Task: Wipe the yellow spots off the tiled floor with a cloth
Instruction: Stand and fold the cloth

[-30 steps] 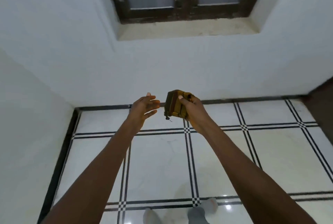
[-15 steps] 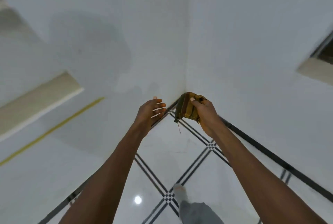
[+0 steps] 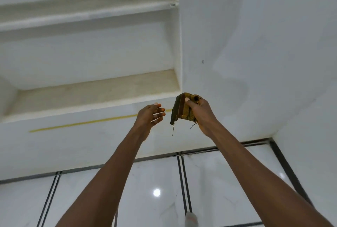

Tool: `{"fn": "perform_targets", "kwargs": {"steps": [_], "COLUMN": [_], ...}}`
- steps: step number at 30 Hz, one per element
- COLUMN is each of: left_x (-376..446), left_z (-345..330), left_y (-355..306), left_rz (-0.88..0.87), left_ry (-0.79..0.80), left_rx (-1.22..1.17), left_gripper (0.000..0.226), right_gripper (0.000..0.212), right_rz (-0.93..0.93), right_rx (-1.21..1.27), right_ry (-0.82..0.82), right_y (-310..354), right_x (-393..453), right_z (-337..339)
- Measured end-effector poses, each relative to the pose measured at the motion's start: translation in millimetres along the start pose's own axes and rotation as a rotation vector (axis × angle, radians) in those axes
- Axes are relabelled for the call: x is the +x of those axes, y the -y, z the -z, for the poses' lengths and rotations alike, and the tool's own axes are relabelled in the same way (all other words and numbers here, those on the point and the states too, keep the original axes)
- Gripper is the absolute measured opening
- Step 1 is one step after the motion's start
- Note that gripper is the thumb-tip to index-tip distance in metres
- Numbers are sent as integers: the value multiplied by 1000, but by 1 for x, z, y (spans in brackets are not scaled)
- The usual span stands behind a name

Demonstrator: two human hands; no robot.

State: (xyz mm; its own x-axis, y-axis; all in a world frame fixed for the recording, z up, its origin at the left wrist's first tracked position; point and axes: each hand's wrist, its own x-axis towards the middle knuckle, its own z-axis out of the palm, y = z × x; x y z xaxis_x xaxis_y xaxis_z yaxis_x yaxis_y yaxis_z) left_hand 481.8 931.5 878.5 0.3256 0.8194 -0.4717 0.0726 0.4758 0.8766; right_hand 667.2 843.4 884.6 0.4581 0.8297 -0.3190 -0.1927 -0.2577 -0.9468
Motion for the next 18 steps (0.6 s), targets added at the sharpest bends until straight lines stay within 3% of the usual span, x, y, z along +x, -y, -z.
{"fn": "perform_targets", "kwargs": {"steps": [10, 12, 14, 16, 18], "left_x": [108, 134, 159, 173, 187], "left_z": [81, 93, 100, 98, 94], "left_y": [-57, -64, -67, -67, -63], "left_rz": [-54, -49, -29, -13, 12], "left_ry": [-161, -170, -172, -160, -124], "left_rx": [2, 33, 59, 63, 75], "left_gripper": [22, 24, 23, 22, 23], "right_gripper": [23, 25, 28, 30, 32], "right_rz": [-8, -27, -21, 81, 169], "right_rx": [-136, -196, -416, -650, -724], "right_ry": [143, 108, 28, -72, -117], "right_y": [29, 28, 17, 6, -4], "right_x": [142, 174, 200, 214, 221], "right_z": [-120, -128, -127, -121, -118]}}
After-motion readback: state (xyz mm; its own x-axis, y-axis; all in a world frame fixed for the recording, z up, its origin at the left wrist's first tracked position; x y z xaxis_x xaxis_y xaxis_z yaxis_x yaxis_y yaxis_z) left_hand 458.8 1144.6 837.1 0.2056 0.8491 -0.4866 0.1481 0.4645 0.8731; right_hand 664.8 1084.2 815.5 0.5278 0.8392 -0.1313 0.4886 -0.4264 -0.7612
